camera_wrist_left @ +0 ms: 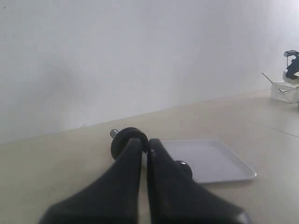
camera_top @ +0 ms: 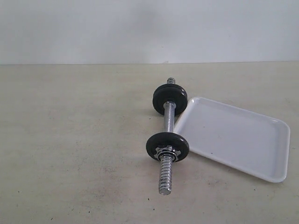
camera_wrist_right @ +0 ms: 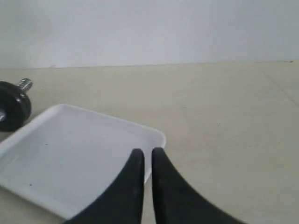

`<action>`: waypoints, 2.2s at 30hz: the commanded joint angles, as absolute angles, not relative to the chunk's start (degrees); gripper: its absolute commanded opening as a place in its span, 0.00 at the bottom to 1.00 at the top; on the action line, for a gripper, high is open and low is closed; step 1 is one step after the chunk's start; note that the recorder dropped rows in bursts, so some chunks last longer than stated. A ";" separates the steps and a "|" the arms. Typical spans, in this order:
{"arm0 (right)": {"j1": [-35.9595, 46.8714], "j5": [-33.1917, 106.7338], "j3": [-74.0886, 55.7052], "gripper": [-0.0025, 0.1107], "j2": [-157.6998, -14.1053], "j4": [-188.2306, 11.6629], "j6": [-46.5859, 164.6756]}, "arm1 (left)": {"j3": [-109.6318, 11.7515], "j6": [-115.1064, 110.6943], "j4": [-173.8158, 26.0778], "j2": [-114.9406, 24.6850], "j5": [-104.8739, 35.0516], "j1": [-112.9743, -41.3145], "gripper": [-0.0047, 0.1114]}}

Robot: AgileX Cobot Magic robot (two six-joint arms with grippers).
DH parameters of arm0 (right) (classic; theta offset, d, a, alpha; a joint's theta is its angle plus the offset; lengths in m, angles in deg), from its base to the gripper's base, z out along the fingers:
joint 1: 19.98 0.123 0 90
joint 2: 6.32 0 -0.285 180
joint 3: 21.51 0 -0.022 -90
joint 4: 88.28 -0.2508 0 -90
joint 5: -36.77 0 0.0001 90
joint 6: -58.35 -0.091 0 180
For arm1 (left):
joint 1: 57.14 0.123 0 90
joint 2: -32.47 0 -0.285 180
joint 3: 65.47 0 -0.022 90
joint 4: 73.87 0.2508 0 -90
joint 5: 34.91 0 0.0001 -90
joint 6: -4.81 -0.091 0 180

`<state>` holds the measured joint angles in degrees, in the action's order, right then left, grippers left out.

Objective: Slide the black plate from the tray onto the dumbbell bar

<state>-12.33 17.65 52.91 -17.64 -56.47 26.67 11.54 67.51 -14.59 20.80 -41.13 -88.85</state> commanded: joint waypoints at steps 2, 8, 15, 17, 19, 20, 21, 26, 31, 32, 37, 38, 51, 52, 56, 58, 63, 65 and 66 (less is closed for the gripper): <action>-15.98 14.77 53.04 0.06 -14.11 -57.84 35.97 | 11.75 67.27 -14.29 21.24 -41.35 -89.09 0.08; -15.87 11.73 53.04 0.06 -14.11 -69.10 44.45 | 11.75 67.27 -14.27 21.35 -41.35 -89.09 0.08; -15.87 13.04 53.04 0.06 -14.11 -82.25 58.35 | 11.75 67.27 -14.27 21.35 -41.35 -89.09 0.08; -15.87 13.16 53.04 0.06 -14.11 -84.48 60.93 | 11.75 67.27 -14.27 21.35 -41.35 -89.09 0.08; -15.87 14.34 54.49 0.06 -14.11 -85.93 61.44 | 11.75 67.27 -14.27 21.35 -41.35 -89.09 0.08; -15.87 17.25 55.71 0.06 -14.11 -87.82 61.44 | 11.75 67.27 -14.27 21.33 -41.35 -88.98 0.08; -15.87 18.65 55.71 0.06 -14.11 -88.28 61.88 | 11.75 67.27 -14.27 21.33 -41.35 -88.82 0.08; -15.76 20.91 55.71 0.06 -14.11 -88.28 62.14 | 11.75 67.27 -14.27 21.33 -41.35 -86.91 0.08; -15.76 18.10 55.71 0.06 -14.11 -88.28 63.03 | 11.75 67.27 -14.27 21.33 -41.35 -82.21 0.08; -15.76 18.10 55.71 0.06 -14.11 -88.83 63.02 | 11.75 67.27 -14.27 21.33 -41.35 -80.75 0.08; -15.76 18.10 55.71 0.06 -14.11 -93.72 63.02 | 11.75 67.27 -14.27 21.33 -41.35 -75.48 0.08; -15.76 18.24 55.71 0.06 -14.11 -93.74 63.02 | 11.75 67.27 -14.27 21.33 -41.35 -74.40 0.08; -15.76 18.21 55.71 0.06 -14.11 -90.08 63.02 | 11.75 67.27 -14.27 21.33 -41.35 -59.62 0.08; -15.76 18.21 55.71 0.06 -14.11 -90.08 63.02 | 11.75 67.27 -14.27 21.33 -41.35 -58.83 0.08; -15.76 18.21 55.71 0.06 -14.11 -90.08 63.02 | 11.75 67.27 -14.27 21.33 -41.35 -55.76 0.08; -15.76 18.21 55.71 0.06 -14.11 -90.08 63.02 | 11.75 67.27 -14.27 21.33 -41.35 -54.50 0.08; -15.76 18.21 55.71 0.06 -14.11 -90.08 63.02 | 11.75 67.27 -14.27 21.33 -41.35 -52.36 0.08; -15.76 18.21 55.71 0.06 -14.11 -90.08 63.02 | 11.75 67.27 -14.27 21.33 -41.35 -51.99 0.08; -15.76 18.21 55.71 0.06 -14.11 -90.08 63.02 | 11.75 67.27 -14.27 21.33 -41.35 -51.99 0.08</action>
